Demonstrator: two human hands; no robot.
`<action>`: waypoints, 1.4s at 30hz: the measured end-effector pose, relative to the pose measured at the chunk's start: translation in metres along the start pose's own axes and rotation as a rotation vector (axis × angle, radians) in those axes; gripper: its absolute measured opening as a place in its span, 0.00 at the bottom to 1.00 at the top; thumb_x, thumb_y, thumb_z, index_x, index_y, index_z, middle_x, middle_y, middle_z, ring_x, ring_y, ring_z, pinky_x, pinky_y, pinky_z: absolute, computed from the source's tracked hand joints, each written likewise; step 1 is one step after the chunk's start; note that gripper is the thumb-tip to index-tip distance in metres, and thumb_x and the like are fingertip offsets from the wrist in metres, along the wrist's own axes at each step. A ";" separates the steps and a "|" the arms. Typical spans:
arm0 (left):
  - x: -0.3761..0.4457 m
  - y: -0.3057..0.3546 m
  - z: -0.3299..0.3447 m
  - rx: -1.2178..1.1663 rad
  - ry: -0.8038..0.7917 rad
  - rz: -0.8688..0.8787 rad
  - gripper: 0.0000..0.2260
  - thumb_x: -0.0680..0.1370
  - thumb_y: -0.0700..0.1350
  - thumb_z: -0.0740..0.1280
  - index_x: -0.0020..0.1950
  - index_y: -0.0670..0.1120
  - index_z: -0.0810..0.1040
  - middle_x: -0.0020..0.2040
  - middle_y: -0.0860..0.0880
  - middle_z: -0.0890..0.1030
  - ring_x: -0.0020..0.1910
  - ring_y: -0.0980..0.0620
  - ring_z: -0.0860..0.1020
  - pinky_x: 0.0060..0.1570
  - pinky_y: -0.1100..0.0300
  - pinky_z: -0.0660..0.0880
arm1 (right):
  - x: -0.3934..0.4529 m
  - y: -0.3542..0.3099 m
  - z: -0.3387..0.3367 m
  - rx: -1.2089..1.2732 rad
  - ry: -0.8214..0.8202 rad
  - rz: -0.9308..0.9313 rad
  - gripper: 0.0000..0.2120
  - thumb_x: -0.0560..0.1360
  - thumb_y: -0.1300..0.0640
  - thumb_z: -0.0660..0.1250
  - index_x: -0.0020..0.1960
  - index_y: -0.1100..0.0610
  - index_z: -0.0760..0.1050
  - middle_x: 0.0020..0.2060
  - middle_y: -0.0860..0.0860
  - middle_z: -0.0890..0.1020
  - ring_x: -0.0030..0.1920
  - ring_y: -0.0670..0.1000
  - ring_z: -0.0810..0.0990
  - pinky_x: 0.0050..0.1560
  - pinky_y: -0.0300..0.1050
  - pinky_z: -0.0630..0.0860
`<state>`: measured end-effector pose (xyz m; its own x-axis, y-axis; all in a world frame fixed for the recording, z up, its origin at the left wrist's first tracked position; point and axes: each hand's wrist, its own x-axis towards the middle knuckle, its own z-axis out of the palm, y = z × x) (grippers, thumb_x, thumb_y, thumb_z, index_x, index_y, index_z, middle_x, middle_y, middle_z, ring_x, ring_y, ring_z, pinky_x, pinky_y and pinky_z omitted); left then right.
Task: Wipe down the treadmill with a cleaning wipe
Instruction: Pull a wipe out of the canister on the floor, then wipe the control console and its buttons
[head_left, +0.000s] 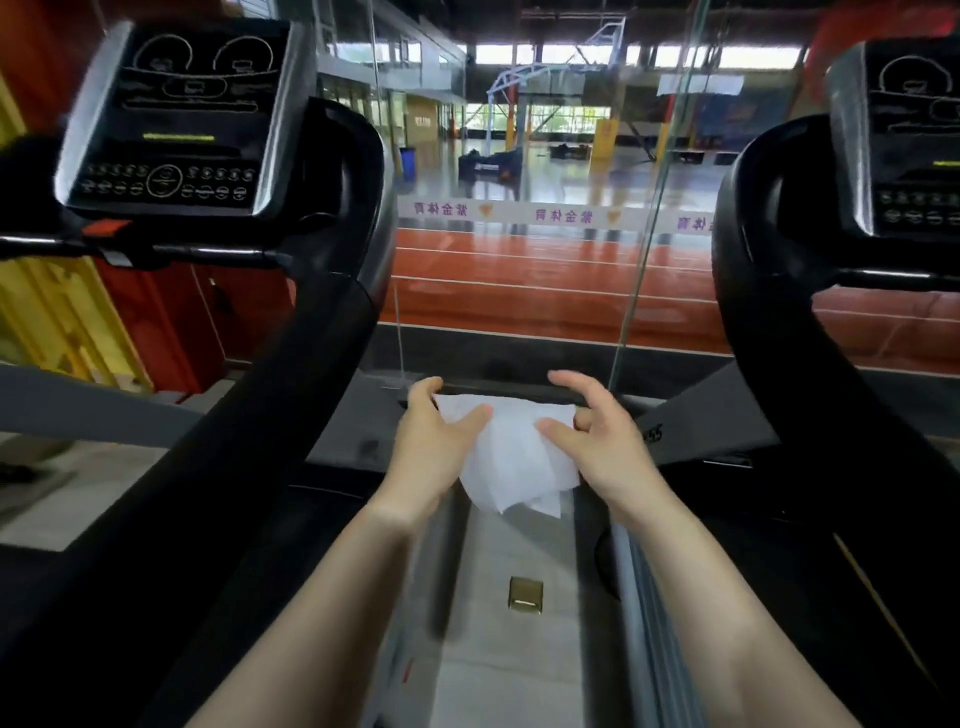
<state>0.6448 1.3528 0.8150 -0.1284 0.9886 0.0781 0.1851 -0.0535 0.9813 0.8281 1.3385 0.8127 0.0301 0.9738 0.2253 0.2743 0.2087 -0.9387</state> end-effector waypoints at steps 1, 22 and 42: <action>0.012 0.003 0.001 -0.006 0.016 -0.004 0.31 0.77 0.51 0.71 0.76 0.51 0.61 0.64 0.52 0.73 0.58 0.53 0.76 0.45 0.64 0.74 | 0.015 -0.001 -0.002 0.022 -0.047 -0.007 0.21 0.75 0.63 0.70 0.65 0.48 0.75 0.47 0.50 0.83 0.46 0.52 0.81 0.48 0.51 0.79; 0.183 0.097 -0.063 0.684 -0.178 0.302 0.12 0.78 0.51 0.68 0.47 0.42 0.83 0.46 0.52 0.81 0.47 0.56 0.78 0.53 0.59 0.72 | 0.206 -0.046 0.029 0.400 -0.389 0.112 0.10 0.75 0.57 0.67 0.52 0.63 0.78 0.42 0.54 0.81 0.40 0.50 0.78 0.37 0.42 0.72; 0.360 0.046 -0.214 0.678 0.282 0.127 0.21 0.81 0.50 0.64 0.73 0.48 0.70 0.64 0.51 0.77 0.60 0.54 0.76 0.55 0.63 0.68 | 0.411 -0.133 0.202 0.714 -0.404 0.306 0.07 0.79 0.67 0.61 0.55 0.62 0.74 0.47 0.58 0.84 0.43 0.55 0.85 0.45 0.50 0.83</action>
<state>0.3991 1.6762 0.9261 -0.2946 0.9021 0.3154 0.7640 0.0240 0.6448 0.6101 1.7297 0.9774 -0.3758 0.9256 -0.0462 -0.3614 -0.1923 -0.9124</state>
